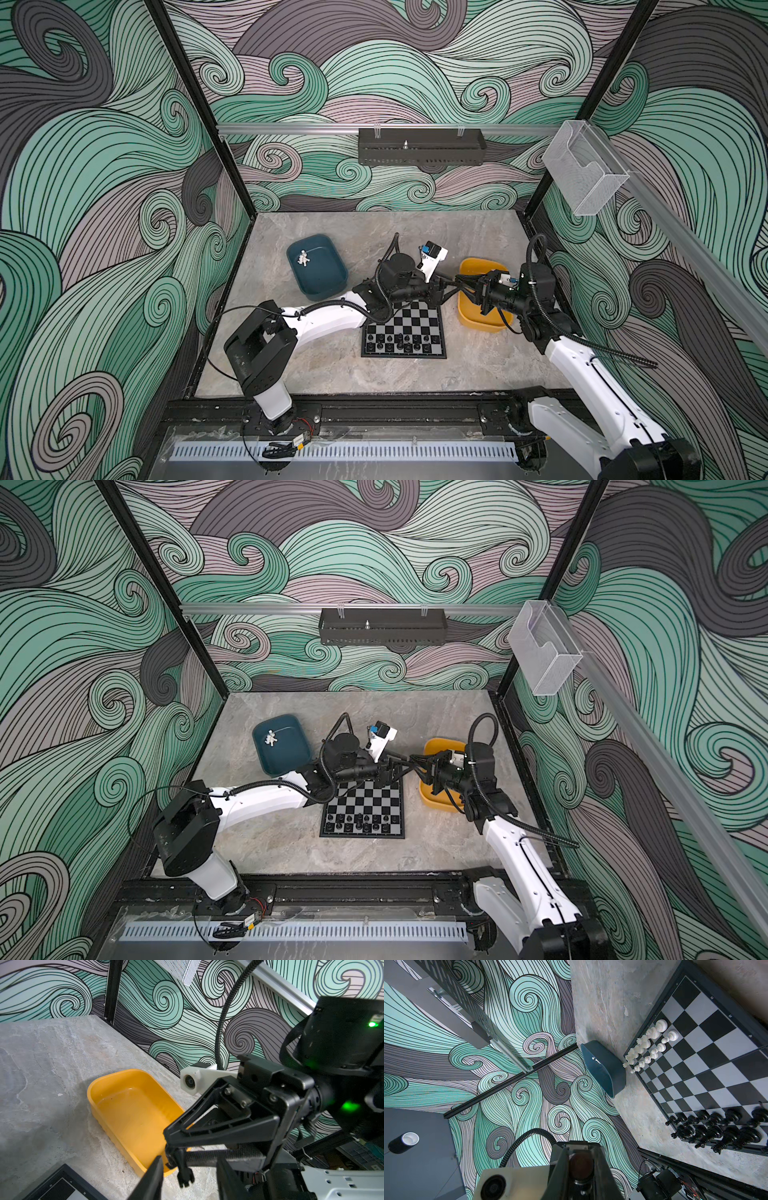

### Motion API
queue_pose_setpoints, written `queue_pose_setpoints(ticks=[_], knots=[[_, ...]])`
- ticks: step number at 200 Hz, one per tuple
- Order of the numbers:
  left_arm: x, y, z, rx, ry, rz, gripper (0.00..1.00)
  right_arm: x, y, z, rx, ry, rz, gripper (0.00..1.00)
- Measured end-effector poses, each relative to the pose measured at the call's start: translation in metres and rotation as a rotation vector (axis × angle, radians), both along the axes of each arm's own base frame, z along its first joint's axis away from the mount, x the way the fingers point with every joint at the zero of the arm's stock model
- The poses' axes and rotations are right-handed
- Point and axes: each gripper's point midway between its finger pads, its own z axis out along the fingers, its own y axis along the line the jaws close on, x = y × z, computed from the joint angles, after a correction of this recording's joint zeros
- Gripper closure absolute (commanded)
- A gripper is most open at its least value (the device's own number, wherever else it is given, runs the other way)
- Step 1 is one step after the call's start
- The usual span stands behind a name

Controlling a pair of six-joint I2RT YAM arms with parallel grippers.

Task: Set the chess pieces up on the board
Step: 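Lift the pawn toward the board with the right gripper while the left reaches over, then close the left gripper on the black pawn held by the right gripper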

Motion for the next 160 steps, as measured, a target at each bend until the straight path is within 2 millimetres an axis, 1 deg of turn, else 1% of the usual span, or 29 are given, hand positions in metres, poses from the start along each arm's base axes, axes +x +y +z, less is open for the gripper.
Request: queue_pose_setpoints(ticks=[29, 73, 79, 89, 96, 110, 129, 139, 160], knots=[[0.0025, -0.002, 0.0033, -0.009, 0.008, 0.005, 0.74, 0.0001, -0.0001, 0.003, 0.01, -0.011, -0.004, 0.91], [0.0032, -0.002, -0.0009, -0.005, 0.033, 0.012, 0.77, -0.0003, -0.0004, -0.0001, 0.025, -0.002, -0.012, 0.91], [0.0033, -0.002, -0.0009, -0.006, 0.037, 0.013, 0.75, -0.0002, -0.0004, 0.0003, 0.026, -0.003, -0.013, 0.91], [0.0032, -0.002, -0.0009, -0.007, 0.041, 0.013, 0.69, 0.0001, -0.0005, 0.0012, 0.028, -0.007, -0.015, 0.91], [0.0032, -0.0022, -0.0007, -0.01, 0.048, 0.014, 0.66, 0.0001, -0.0003, 0.0017, 0.031, -0.008, -0.015, 0.91], [0.0037, -0.0028, -0.0012, -0.012, 0.058, 0.016, 0.65, 0.0, -0.0004, 0.0028, 0.037, -0.013, -0.018, 0.91], [0.0037, -0.0029, -0.0031, -0.011, 0.073, 0.018, 0.71, -0.0008, -0.0008, 0.0026, 0.041, -0.014, -0.021, 0.91], [0.0037, -0.0029, -0.0032, -0.012, 0.076, 0.019, 0.72, -0.0008, -0.0009, 0.0027, 0.042, -0.014, -0.022, 0.91], [0.0036, -0.0029, -0.0036, -0.013, 0.086, 0.02, 0.77, -0.0003, -0.0007, 0.0039, 0.045, -0.019, -0.023, 0.91]])
